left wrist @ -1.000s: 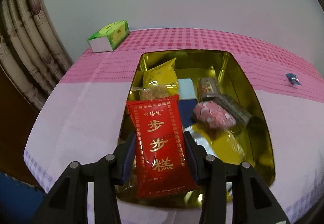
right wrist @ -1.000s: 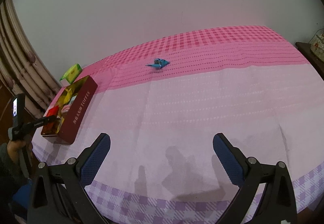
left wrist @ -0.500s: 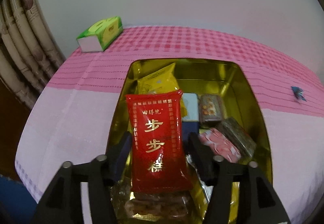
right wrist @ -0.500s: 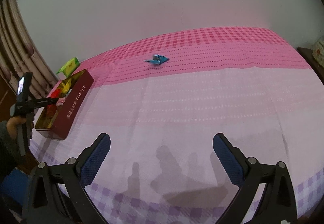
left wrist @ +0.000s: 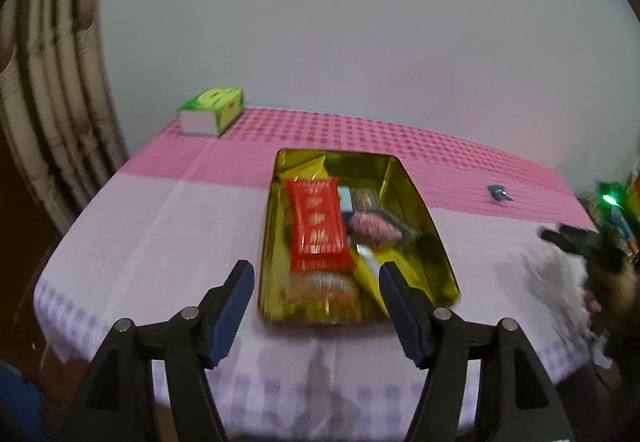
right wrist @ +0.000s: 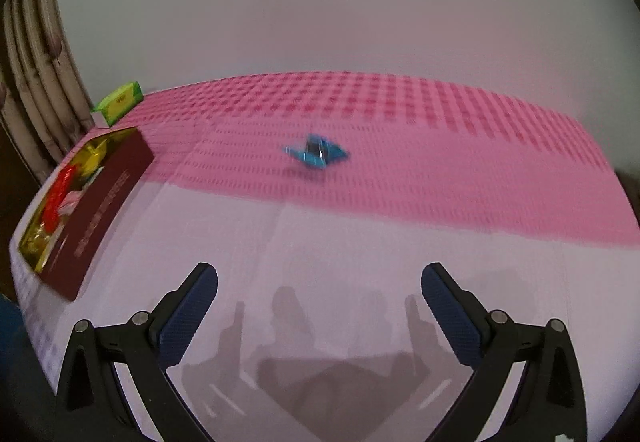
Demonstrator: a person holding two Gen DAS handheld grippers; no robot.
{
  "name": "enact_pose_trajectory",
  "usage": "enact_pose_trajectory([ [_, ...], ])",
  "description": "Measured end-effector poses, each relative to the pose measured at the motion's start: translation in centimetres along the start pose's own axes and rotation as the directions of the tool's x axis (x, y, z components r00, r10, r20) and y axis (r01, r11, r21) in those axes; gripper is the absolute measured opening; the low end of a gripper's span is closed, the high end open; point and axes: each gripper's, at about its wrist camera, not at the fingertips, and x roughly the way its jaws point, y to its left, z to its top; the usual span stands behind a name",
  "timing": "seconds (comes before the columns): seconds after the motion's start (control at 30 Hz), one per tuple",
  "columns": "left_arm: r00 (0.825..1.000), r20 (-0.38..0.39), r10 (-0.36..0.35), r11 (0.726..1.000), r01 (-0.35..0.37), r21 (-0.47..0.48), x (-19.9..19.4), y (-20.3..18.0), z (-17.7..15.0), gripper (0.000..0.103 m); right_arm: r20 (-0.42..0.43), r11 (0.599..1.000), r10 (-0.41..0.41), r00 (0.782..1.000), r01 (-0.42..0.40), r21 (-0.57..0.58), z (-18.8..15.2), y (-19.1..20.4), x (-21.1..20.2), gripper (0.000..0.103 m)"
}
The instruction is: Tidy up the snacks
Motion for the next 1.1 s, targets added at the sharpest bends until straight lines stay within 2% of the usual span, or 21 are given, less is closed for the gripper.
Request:
enact_pose_trajectory([
  [0.13,0.999,0.032,-0.013,0.998,0.015,-0.058,-2.7,0.1,-1.7,0.068,0.005,0.999,-0.038,0.999,0.037,0.025,3.6,0.8,3.2,0.102],
  [0.23,0.999,0.006,-0.049,0.998,0.049,-0.027,-2.3,-1.2,-3.0,0.068,0.006,0.996,-0.083,0.997,0.083,0.029,5.7,1.9,5.7,0.101],
  [0.27,0.999,-0.014,-0.05,0.999,0.05,-0.009,-1.9,-1.6,-3.4,0.068,0.004,0.995,-0.1,0.995,0.1,0.026,6.2,2.3,6.3,0.097],
  [0.33,0.997,-0.043,-0.061,0.998,0.061,0.01,-1.2,-2.2,-3.6,0.068,-0.004,0.993,-0.117,0.993,0.117,0.01,7.0,3.0,7.5,0.068],
  [0.37,0.996,-0.049,-0.072,0.997,0.073,0.015,-1.2,-2.5,-3.7,0.068,-0.015,0.992,-0.123,0.992,0.124,0.002,7.3,3.2,8.1,0.04],
  [0.4,0.996,-0.045,-0.078,0.997,0.079,0.019,-1.4,-2.7,-3.8,0.068,-0.025,0.991,-0.135,0.99,0.135,-0.001,7.5,3.4,8.5,0.034],
  [0.47,0.995,-0.039,-0.096,0.995,0.097,0.025,-1.7,-2.9,-3.9,0.068,-0.03,0.987,-0.158,0.987,0.158,0.01,7.7,3.4,8.9,0.034],
  [0.77,0.992,-0.017,-0.124,0.992,0.124,0.007,-2.5,-2.9,-3.8,0.068,-0.043,0.987,-0.159,0.986,0.159,0.004,7.0,3.6,8.2,0.029],
  [0.8,0.992,-0.014,-0.123,0.992,0.123,0.005,-2.6,-2.9,-3.8,0.068,-0.04,0.987,-0.161,0.986,0.162,0.008,6.8,3.4,7.8,0.027],
  [0.83,0.993,-0.01,-0.122,0.993,0.122,0.004,-2.6,-2.9,-3.8,0.068,-0.035,0.988,-0.156,0.987,0.156,0.011,6.6,3.2,7.4,0.006],
  [0.87,0.993,-0.004,-0.121,0.993,0.121,0.001,-2.8,-2.9,-3.8,0.068,-0.034,0.988,-0.156,0.987,0.156,-0.002,6.5,3.1,7.0,0.002],
  [0.97,0.993,-0.002,-0.122,0.993,0.122,0.003,-2.9,-3.1,-3.8,0.068,-0.008,0.984,-0.166,0.986,0.165,-0.06,6.1,3.2,5.3,0.001],
  [1.1,0.992,0.001,-0.123,0.992,0.123,0.023,-3.2,-3.7,-4.0,0.068,0.011,0.985,-0.162,0.987,0.162,-0.055,5.6,2.3,3.1,0.001],
])
